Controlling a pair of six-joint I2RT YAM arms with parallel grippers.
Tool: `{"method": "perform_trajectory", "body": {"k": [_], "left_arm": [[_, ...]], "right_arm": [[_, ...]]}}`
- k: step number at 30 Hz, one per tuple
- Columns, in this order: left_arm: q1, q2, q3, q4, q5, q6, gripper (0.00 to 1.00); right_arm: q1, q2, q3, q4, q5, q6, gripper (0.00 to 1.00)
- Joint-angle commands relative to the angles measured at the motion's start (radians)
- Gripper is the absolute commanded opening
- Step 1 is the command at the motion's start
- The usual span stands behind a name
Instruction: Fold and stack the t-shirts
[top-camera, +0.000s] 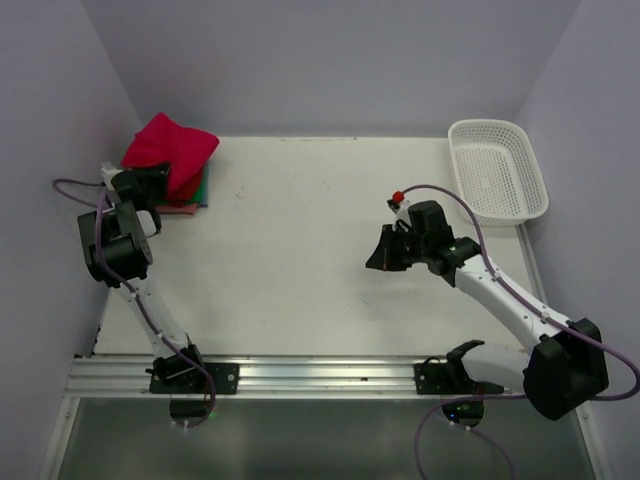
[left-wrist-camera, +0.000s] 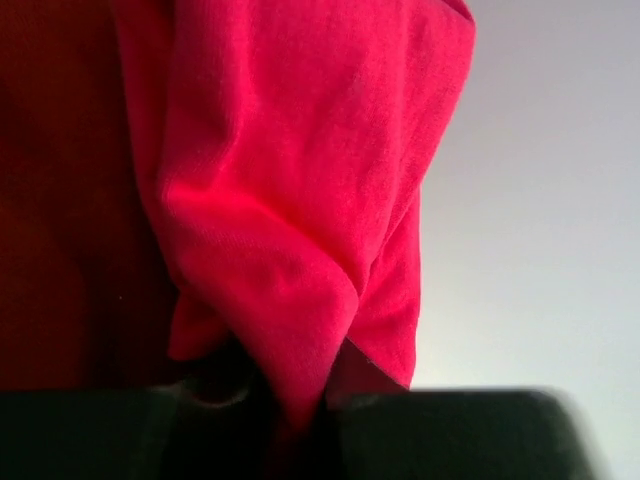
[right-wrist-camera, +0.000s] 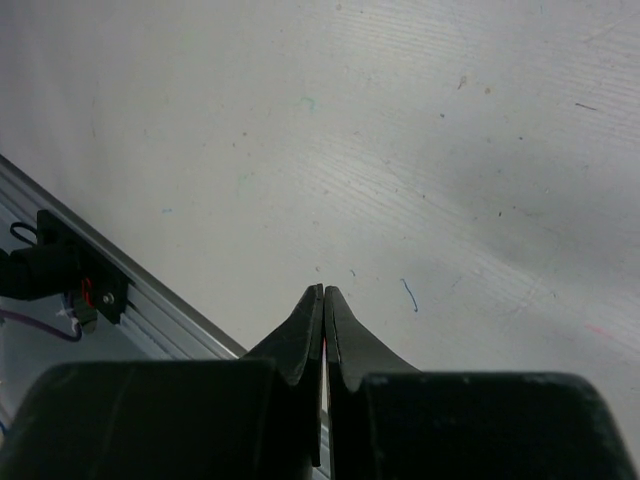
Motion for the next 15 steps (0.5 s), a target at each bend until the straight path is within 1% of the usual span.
{"method": "perform_trajectory", "body": {"k": [1,2,3,4,6,7,8,9,10,11,12,13,14,15], "left_arm": [[0.011,-0.093,-0.032,0.051,0.002,-0.046,0.57],[0.011,-0.117,-0.043,0.076,0.011,-0.052,1.00],[0.011,-0.146,-0.055,0.103,0.011,-0.057,1.00],[0.011,-0.228,-0.084,0.101,0.002,-0.064,1.00],[0.010,-0.333,-0.116,0.030,-0.018,-0.061,1.00],[0.010,-0.450,-0.155,0.003,-0.024,-0.043,1.00],[0.007,-0.512,-0.175,-0.077,-0.025,-0.034,1.00],[0.005,-0.575,-0.193,-0.124,-0.028,-0.026,1.00],[-0.003,-0.695,-0.234,-0.172,-0.028,-0.020,1.00],[-0.009,-0.751,-0.258,-0.206,-0.022,-0.008,1.00],[-0.018,-0.846,-0.303,-0.234,0.017,0.012,1.00],[-0.029,-0.888,-0.325,-0.243,0.050,0.063,1.00],[-0.053,-0.926,-0.348,-0.260,0.117,0.089,1.00],[-0.070,-0.963,-0.400,-0.261,0.151,0.118,1.00]], "right_arm": [[0.004,-0.033,-0.015,-0.007,0.026,-0.018,0.00],[0.004,-0.033,-0.016,-0.004,0.025,-0.018,0.00],[0.004,-0.035,-0.021,0.000,0.022,-0.020,0.00],[0.004,-0.035,-0.022,0.003,0.028,-0.020,0.01],[0.006,-0.032,-0.024,0.003,0.029,-0.026,0.06],[0.004,-0.033,-0.024,0.003,0.029,-0.027,0.14],[0.006,-0.035,-0.024,0.006,0.025,-0.027,0.20],[0.006,-0.033,-0.021,0.014,0.022,-0.027,0.29],[0.006,-0.033,-0.019,0.013,0.022,-0.029,0.41],[0.007,-0.032,-0.016,0.014,0.017,-0.029,0.46],[0.007,-0.033,-0.012,0.014,0.016,-0.029,0.50],[0.010,-0.040,-0.010,0.014,0.014,-0.032,0.52],[0.013,-0.046,-0.012,0.014,0.009,-0.032,0.56],[0.013,-0.053,-0.012,0.017,0.011,-0.032,0.59]]}}
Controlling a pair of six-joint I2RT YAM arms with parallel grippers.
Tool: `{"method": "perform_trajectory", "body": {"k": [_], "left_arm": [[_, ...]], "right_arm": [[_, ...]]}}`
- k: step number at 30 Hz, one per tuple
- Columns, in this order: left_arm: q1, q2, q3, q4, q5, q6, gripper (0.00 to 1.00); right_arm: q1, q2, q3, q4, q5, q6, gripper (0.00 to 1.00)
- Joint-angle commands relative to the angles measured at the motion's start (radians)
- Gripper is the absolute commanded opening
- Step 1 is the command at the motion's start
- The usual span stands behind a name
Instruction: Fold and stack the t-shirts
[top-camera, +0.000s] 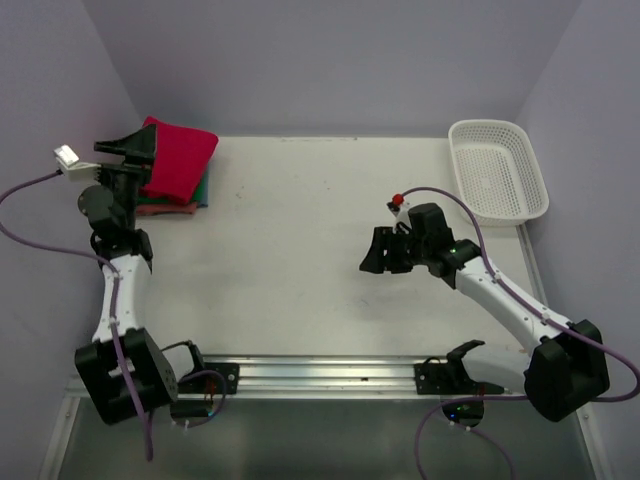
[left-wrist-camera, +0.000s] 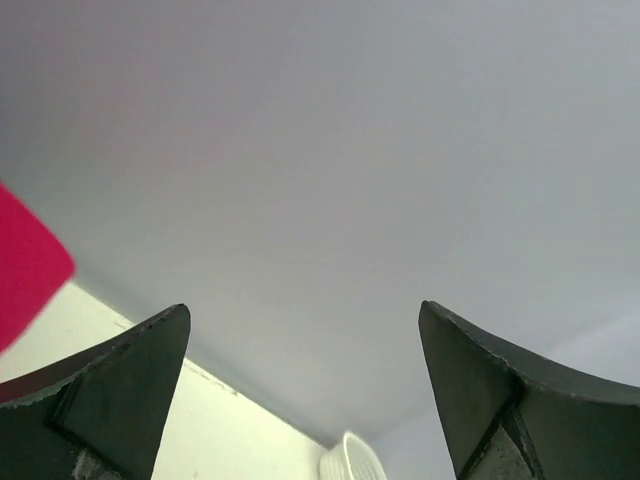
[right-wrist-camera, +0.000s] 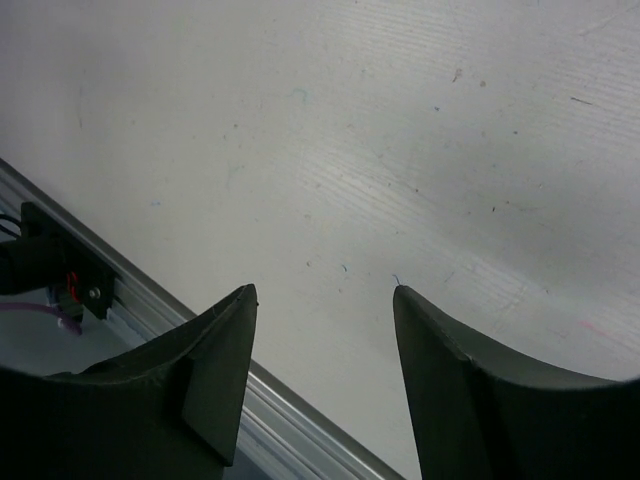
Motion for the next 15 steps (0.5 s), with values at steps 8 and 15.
{"method": "perform_trajectory", "body": {"k": [8,15], "left_arm": [[-0.229,-0.364,-0.281,-0.318,0.348,0.390,1.00],[-0.259,-0.579,-0.453,-0.471,0.537,0.505,1.00]], "right_arm": [[0.010,-0.115,-0.007,-0.016,0.025,-0.042,0.83],[0.014,-0.151,-0.064,0.033,0.020,0.011,0.99]]}}
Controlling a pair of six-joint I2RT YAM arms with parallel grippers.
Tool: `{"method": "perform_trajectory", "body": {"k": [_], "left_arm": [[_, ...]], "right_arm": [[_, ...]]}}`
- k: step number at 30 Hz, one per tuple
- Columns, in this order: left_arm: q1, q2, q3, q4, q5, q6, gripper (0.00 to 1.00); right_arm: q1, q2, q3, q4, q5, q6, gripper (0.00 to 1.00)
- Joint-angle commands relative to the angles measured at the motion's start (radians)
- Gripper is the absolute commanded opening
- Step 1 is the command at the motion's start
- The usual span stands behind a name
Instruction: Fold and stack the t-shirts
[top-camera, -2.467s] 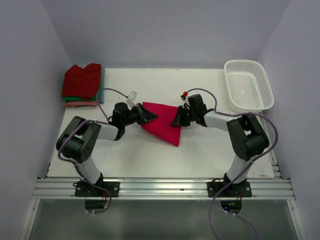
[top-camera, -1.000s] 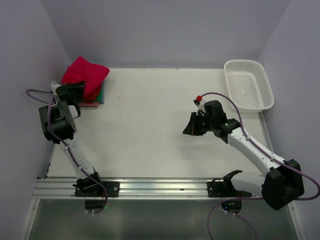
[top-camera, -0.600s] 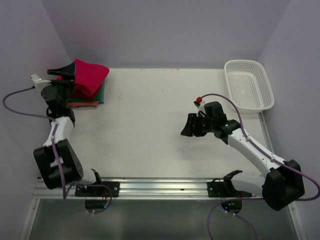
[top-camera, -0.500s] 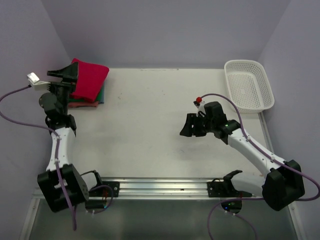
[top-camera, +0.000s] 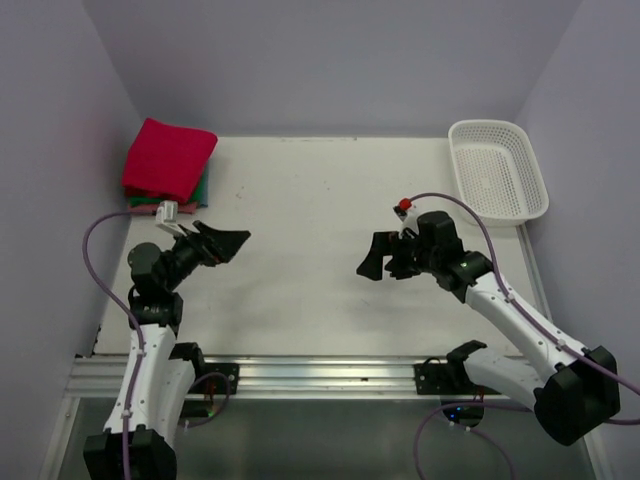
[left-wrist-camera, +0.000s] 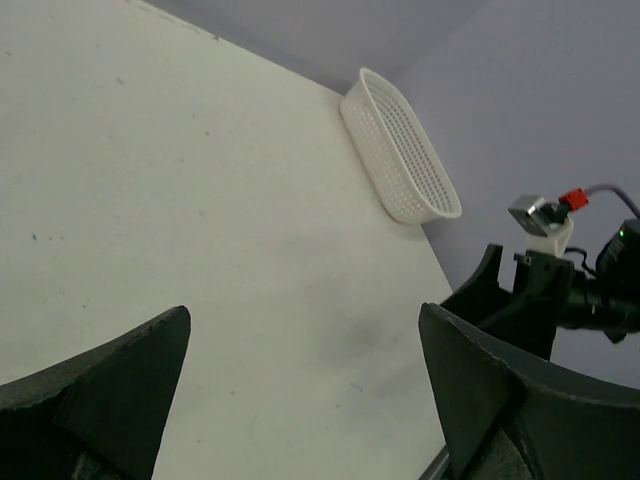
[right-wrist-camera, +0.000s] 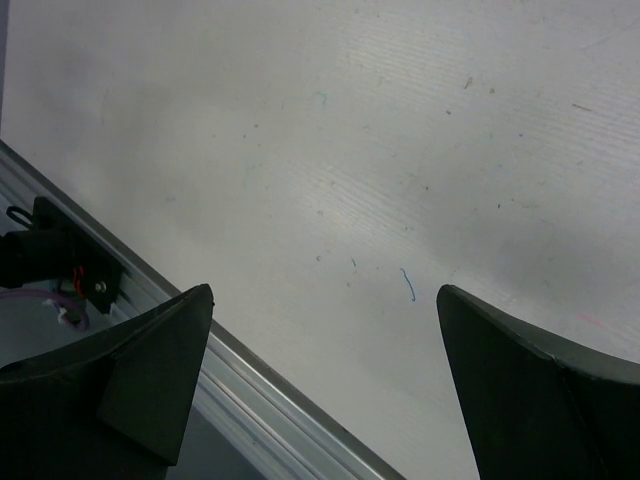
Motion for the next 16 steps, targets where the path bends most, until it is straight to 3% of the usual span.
{"method": "perform_trajectory", "body": {"k": [1,4,8,16], "left_arm": [[-0.032,-0.082,-0.073,-0.094,0.161,0.152,1.00],[-0.037,-0.079,-0.110,-0.166,0.203,0.238,1.00],[-0.037,-0.053,-0.123,-0.146,0.246,0.246,1.00],[-0.037,-0.033,-0.050,-0.151,0.217,0.283,1.00]], "right_arm": [[0.008,-0.017,-0.029,0.025,0.028,0.028,0.99],[0.008,0.001,-0.027,-0.002,0.053,0.025,0.99],[0.011,-0.004,-0.036,0.001,0.056,0.028,0.99],[0.010,0.001,-0.004,-0.025,0.068,0.002,0.99]]}}
